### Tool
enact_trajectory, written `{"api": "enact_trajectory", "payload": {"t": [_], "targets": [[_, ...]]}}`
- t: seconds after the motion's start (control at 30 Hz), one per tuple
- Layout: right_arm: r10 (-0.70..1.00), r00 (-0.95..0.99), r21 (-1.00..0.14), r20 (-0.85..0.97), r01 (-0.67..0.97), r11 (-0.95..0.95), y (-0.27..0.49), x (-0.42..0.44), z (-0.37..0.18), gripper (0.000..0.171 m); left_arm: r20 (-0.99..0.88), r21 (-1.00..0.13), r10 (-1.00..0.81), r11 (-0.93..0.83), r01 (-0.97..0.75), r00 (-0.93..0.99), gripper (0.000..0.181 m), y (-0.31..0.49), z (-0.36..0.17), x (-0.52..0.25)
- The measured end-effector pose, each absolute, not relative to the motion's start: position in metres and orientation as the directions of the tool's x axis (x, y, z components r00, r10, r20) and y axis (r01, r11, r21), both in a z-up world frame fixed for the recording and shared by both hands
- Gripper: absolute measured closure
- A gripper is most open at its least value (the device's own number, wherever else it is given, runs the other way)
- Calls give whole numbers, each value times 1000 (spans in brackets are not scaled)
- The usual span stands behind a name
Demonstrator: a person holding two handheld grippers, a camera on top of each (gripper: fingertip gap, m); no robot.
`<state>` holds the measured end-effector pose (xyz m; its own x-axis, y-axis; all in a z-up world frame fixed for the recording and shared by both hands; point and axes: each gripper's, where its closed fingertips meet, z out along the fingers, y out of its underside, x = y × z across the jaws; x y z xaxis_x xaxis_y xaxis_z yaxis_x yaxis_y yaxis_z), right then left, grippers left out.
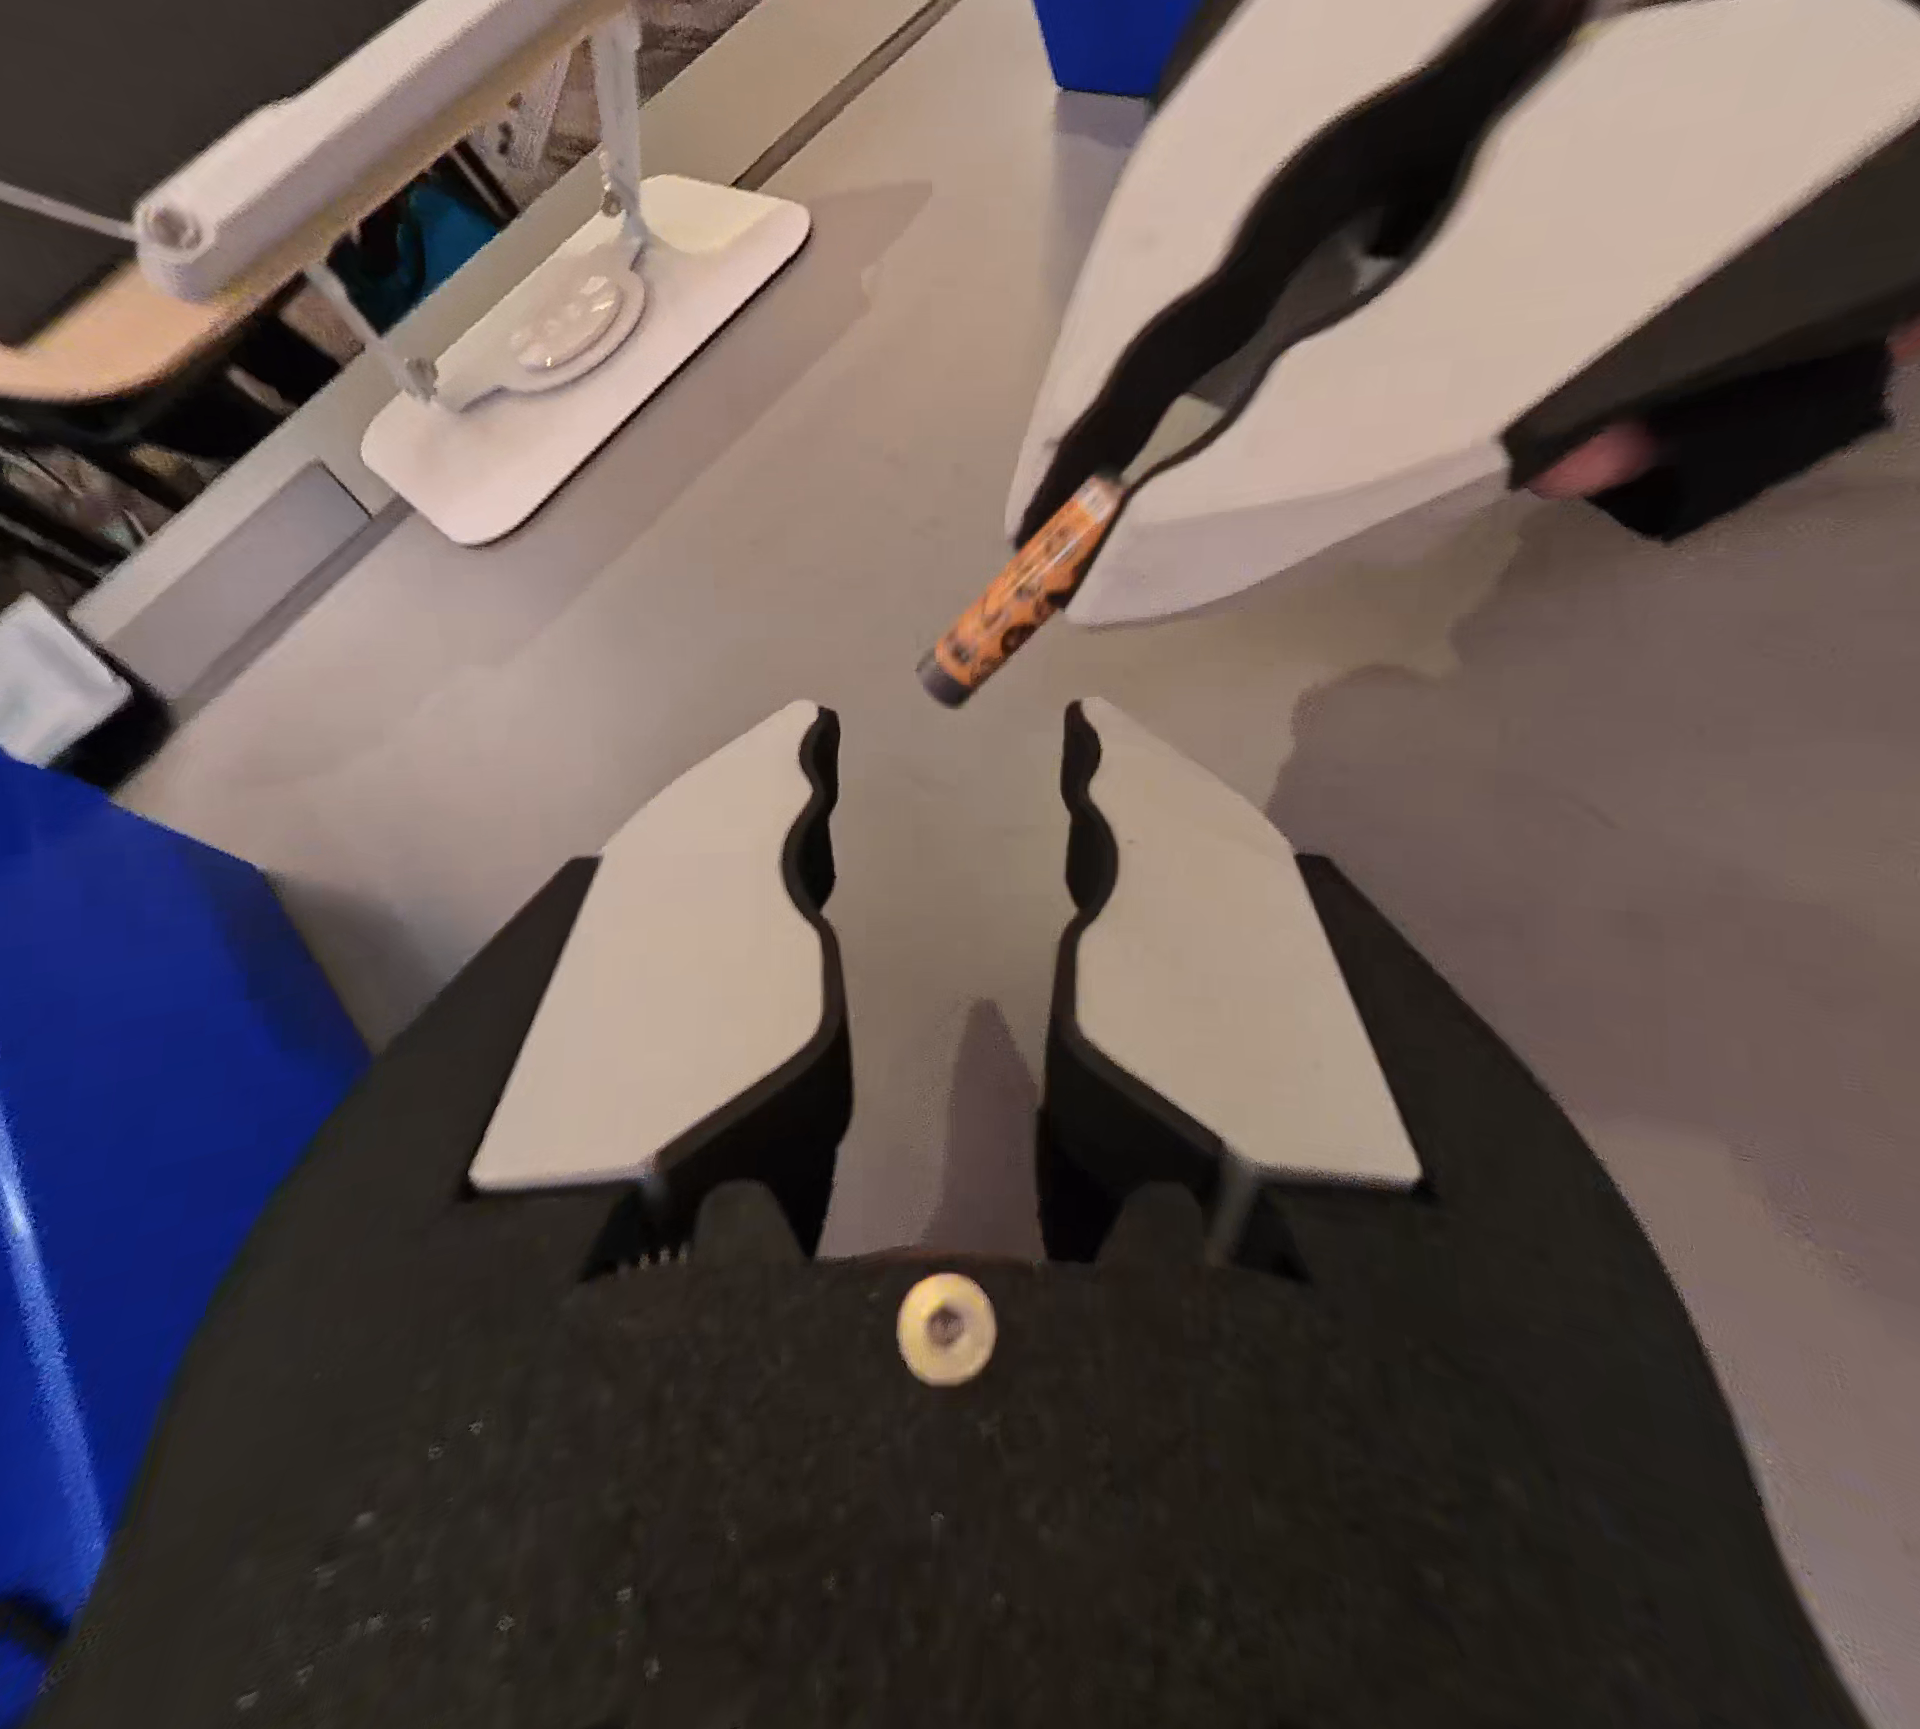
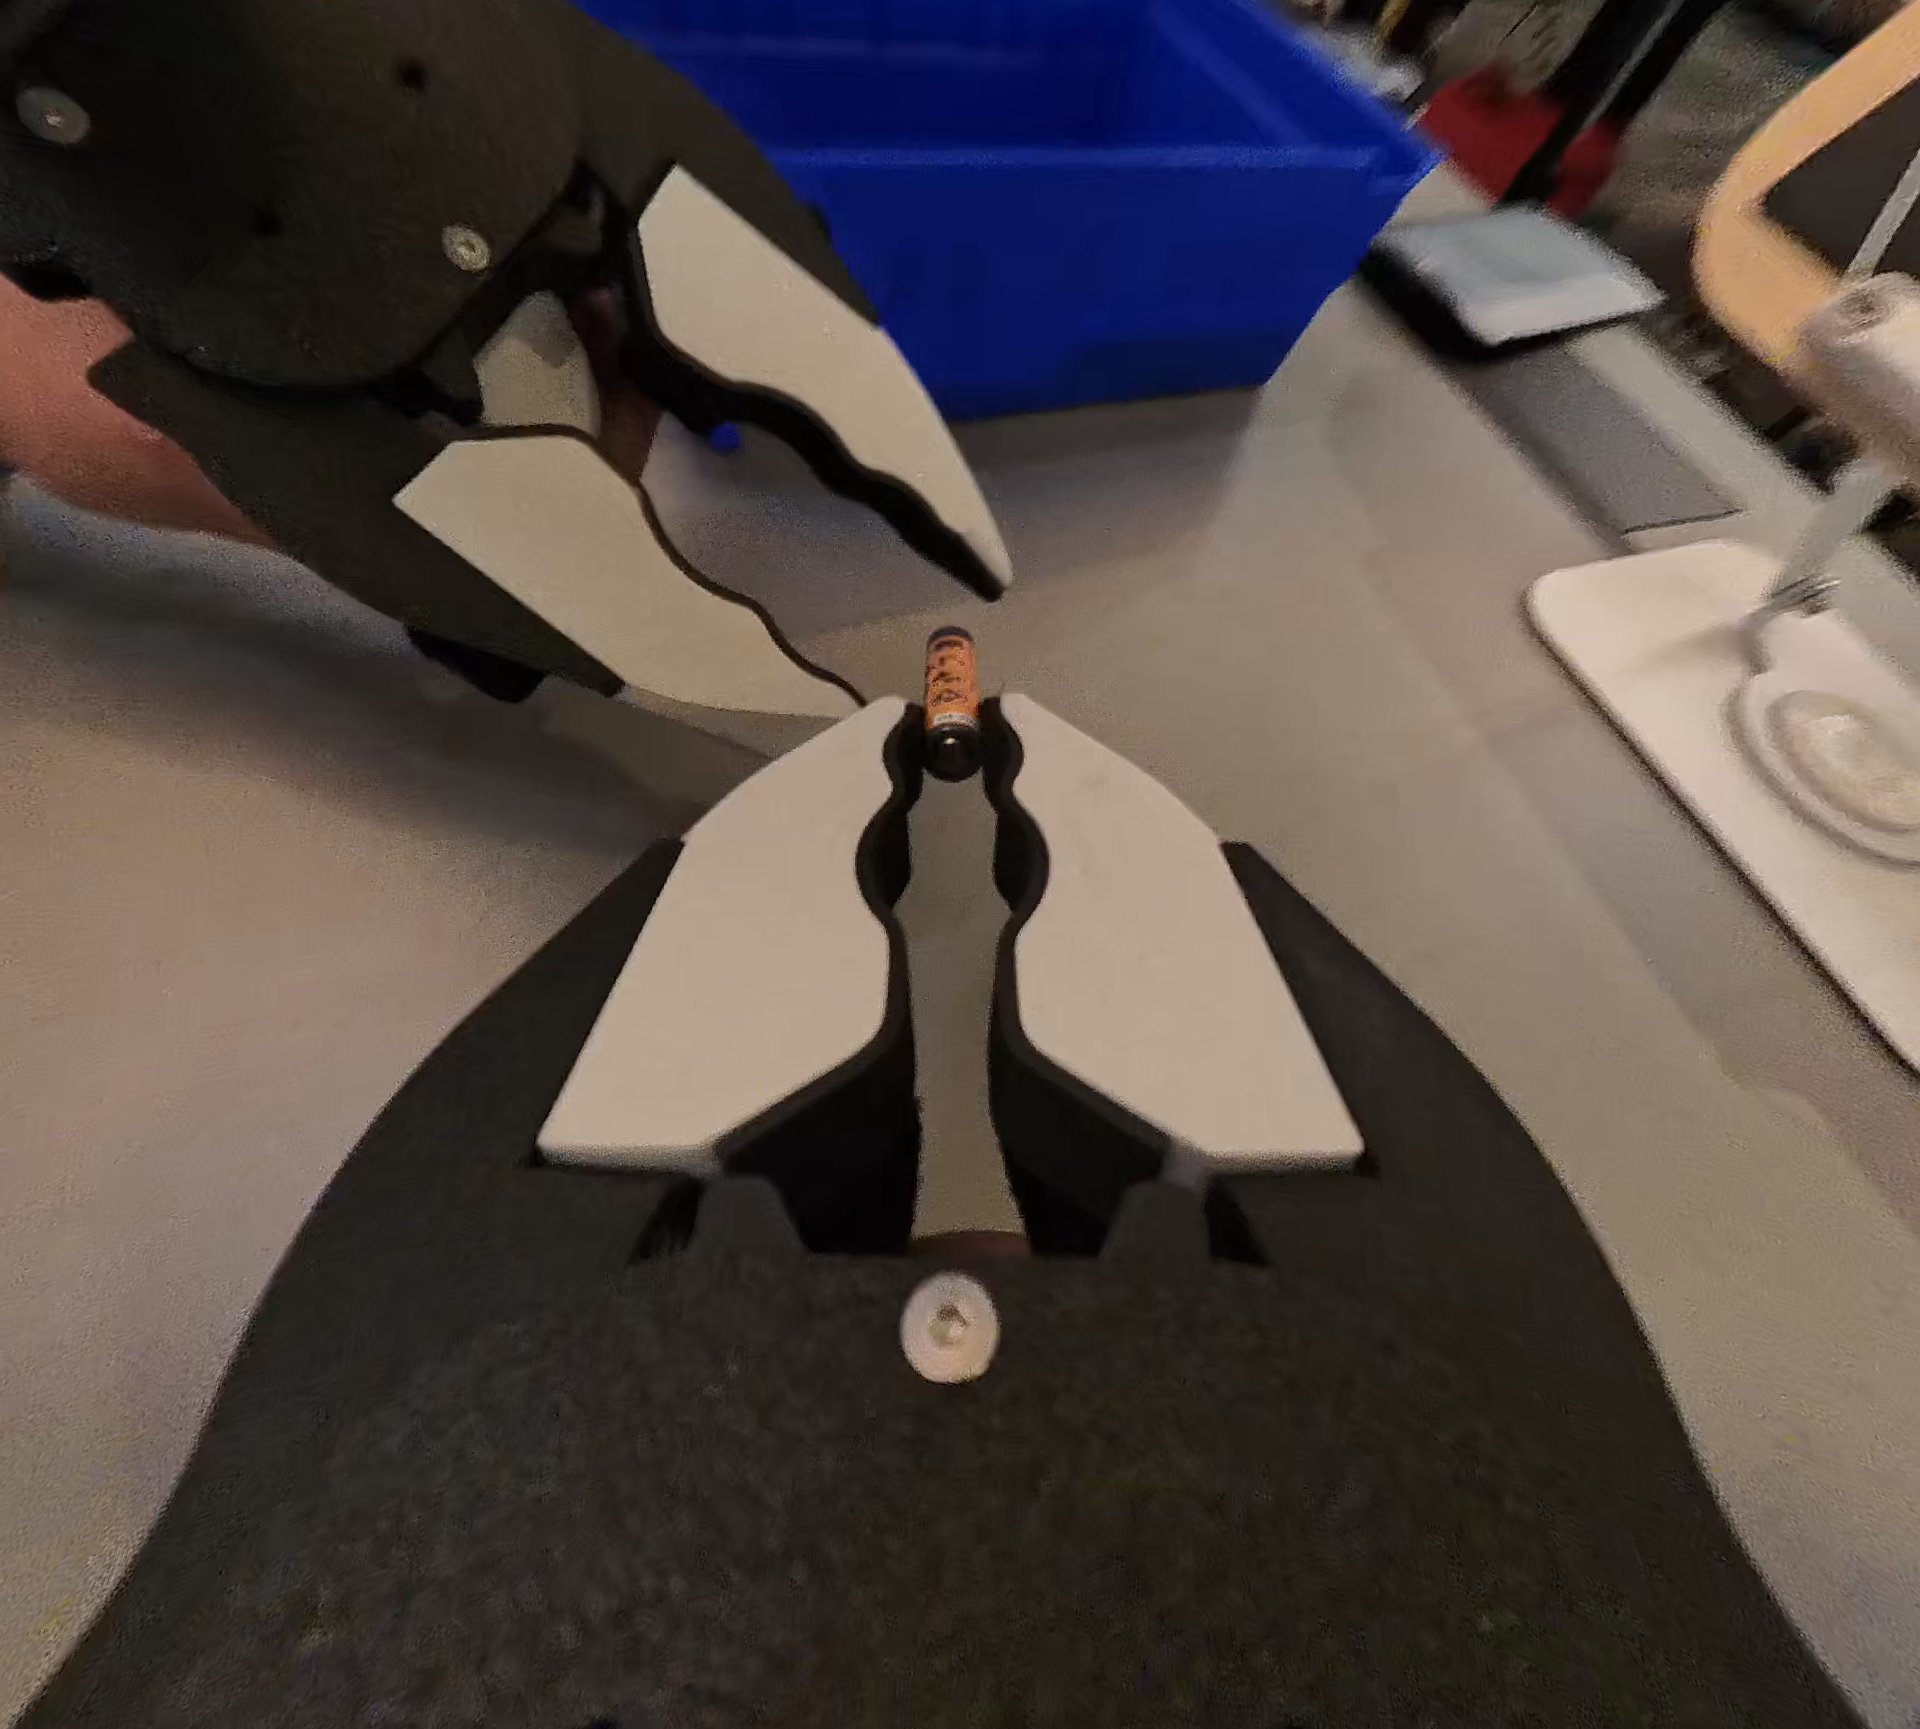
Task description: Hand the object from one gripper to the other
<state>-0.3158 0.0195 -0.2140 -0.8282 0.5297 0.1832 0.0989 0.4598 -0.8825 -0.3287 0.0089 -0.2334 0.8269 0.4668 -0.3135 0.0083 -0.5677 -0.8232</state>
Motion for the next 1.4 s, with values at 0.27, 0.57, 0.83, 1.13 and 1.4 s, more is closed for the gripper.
{"api": "enact_trajectory", "payload": {"t": [0.27,0.57,0.83,1.13,1.4], "targets": [[437,-896,-831,-83,304,466,21,-300,-224,161,-636,-614,260,-741,-273,726,171,19,-241,-314],[467,-868,-961,167,-37,276,32,-314,-186,115,-431,-753,366,-650,-105,825,171,18,-237,-317],[378,-450,-576,809,-480,662,32,-313,-214,102,473,-842,209,-177,509,856,171,30,-203,-291],[330,-461,-557,824,-549,624,19,-295,-207,108,625,-733,102,-265,626,774,171,30,-216,-275],[306,-536,-597,787,-537,596,14,-289,-213,122,649,-703,61,-331,629,758,171,32,-228,-265]]}}
